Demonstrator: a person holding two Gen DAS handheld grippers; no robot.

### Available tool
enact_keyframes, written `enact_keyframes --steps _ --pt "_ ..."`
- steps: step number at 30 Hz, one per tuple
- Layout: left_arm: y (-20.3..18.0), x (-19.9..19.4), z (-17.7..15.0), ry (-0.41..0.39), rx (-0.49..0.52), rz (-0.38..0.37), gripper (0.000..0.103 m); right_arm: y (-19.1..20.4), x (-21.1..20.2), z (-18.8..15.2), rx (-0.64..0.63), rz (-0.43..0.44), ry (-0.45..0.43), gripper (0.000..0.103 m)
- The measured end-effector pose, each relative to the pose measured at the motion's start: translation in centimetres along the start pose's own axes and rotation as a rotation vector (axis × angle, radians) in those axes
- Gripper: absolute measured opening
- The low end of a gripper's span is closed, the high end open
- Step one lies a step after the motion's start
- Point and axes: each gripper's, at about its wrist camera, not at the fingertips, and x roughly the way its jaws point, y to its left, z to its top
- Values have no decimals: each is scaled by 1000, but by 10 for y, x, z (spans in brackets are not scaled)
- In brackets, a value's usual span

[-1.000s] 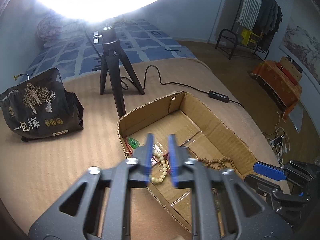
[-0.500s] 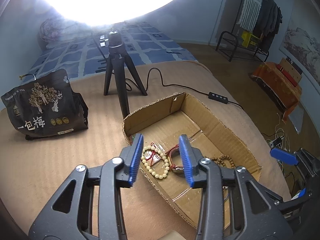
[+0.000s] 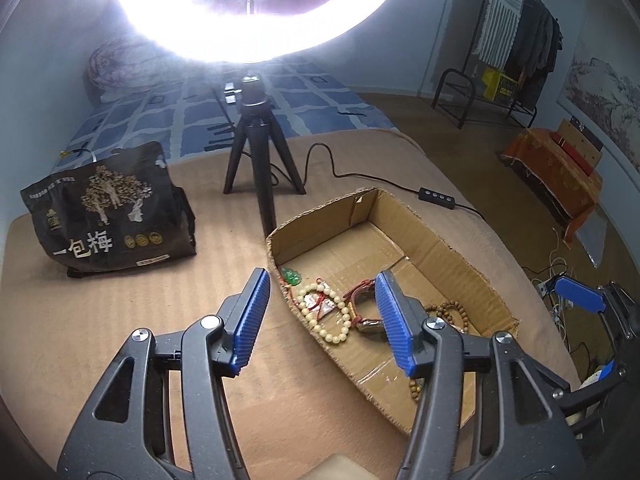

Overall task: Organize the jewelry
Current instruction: 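Move both tools back to the two small pearl earrings on the blanket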

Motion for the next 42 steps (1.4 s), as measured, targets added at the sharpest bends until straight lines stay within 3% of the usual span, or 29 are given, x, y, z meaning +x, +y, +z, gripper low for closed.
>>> enact_keyframes --steps 14,25,34,38,42 --pt "53 -51 -18 -21 -52 41 56 14 -17 -3 20 -12 -53 103" --pt "113 -84 -55 -3 -104 117 56 47 -31 -7 -14 62 -96 103" --pt "156 -77 -93 64 -138 155 56 109 -24 -25 -143 170 -55 103" --pt "165 -66 -110 100 -141 124 56 130 -14 -36 -183 196 -34 101" --pt "172 -56 -122 123 -154 84 56 149 -2 -48 -223 234 6 93"
